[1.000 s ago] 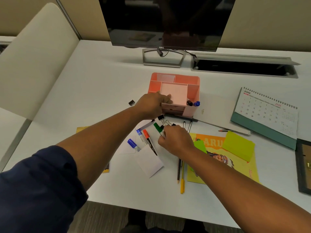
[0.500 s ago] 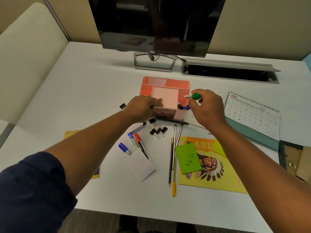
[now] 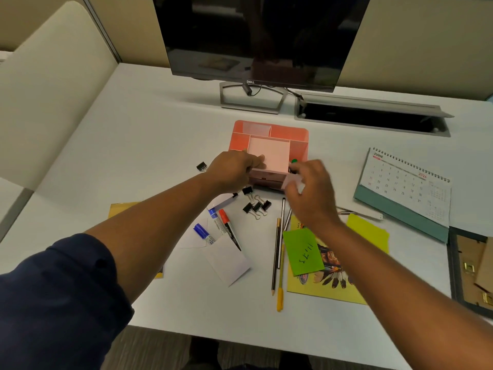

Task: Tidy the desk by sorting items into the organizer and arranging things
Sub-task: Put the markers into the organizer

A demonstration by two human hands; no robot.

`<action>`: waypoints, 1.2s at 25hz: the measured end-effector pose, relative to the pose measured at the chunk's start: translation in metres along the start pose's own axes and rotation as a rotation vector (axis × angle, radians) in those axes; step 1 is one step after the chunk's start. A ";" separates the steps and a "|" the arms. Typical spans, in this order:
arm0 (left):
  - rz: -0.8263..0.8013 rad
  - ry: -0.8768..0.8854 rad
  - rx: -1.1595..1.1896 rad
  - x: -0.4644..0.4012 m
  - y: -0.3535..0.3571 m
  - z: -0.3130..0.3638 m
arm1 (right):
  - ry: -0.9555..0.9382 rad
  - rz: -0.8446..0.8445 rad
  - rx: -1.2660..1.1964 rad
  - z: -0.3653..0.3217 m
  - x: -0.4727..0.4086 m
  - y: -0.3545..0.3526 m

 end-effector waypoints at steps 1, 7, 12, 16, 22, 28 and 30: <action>-0.003 -0.006 0.005 0.000 0.000 -0.001 | -0.051 -0.053 -0.042 -0.008 0.013 0.011; -0.033 -0.024 -0.020 0.003 0.002 0.000 | 0.070 -0.563 -0.136 -0.038 0.070 0.086; -0.037 -0.046 -0.020 0.000 0.008 -0.005 | 0.177 -0.630 -0.029 -0.044 0.075 0.116; -0.032 -0.048 -0.003 0.000 0.007 -0.004 | 0.208 -0.604 0.077 -0.036 0.072 0.116; -0.033 -0.055 -0.005 -0.001 0.007 -0.002 | 0.302 -0.524 0.083 -0.024 0.055 0.079; -0.004 -0.026 0.030 0.000 0.007 -0.002 | 0.107 -0.076 -0.124 -0.041 0.020 -0.003; -0.005 -0.024 0.024 0.001 0.007 -0.002 | 0.002 0.101 -0.086 -0.042 0.004 -0.026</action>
Point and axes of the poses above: each hand's wrist, its own x-axis away from the middle knuckle, its own y-axis out of the palm, z = x × y, the point moved 3 cm from there along -x, towards the middle knuckle, and after that the axes turned 7 degrees about z, right-handed, at the moved point
